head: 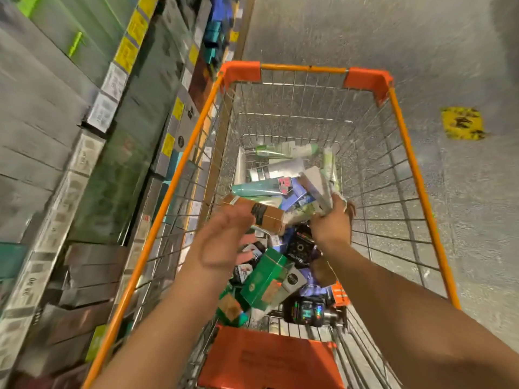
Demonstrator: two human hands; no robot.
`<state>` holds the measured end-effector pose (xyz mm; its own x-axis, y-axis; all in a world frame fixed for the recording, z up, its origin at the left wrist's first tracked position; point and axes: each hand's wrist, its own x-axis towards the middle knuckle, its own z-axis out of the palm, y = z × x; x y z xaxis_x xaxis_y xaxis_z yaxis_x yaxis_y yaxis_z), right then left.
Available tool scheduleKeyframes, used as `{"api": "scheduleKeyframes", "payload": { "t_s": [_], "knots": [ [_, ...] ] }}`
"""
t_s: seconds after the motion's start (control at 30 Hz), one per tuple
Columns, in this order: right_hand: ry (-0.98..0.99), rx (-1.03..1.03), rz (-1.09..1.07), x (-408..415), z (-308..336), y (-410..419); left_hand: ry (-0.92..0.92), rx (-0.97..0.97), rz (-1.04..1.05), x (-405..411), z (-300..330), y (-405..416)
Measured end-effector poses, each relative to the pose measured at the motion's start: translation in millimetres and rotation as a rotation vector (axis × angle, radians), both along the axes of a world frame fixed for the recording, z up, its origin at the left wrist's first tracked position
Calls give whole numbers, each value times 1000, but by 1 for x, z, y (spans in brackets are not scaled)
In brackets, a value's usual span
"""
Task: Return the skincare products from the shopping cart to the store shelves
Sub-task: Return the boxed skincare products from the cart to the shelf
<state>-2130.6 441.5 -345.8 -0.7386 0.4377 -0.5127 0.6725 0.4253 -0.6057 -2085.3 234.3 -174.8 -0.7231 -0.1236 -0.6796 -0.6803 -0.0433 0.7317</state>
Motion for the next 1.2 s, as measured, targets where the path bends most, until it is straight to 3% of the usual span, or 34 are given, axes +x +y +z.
{"api": "scheduleKeyframes", "payload": {
  "t_s": [0.2, 0.57, 0.93, 1.2],
  "knots": [
    [-100, 197, 138, -6, -29, 10, 7, -42, -33, 5, -15, -13],
    [-123, 263, -15, -16, -69, 16, -56, -153, -151, 25, -31, -26],
    [107, -162, -354, 23, -10, -22, -53, -263, -277, 43, -14, -46],
    [228, -241, -332, 60, 57, -45, 10, -258, -219, 61, 22, -57]
  ]
}}
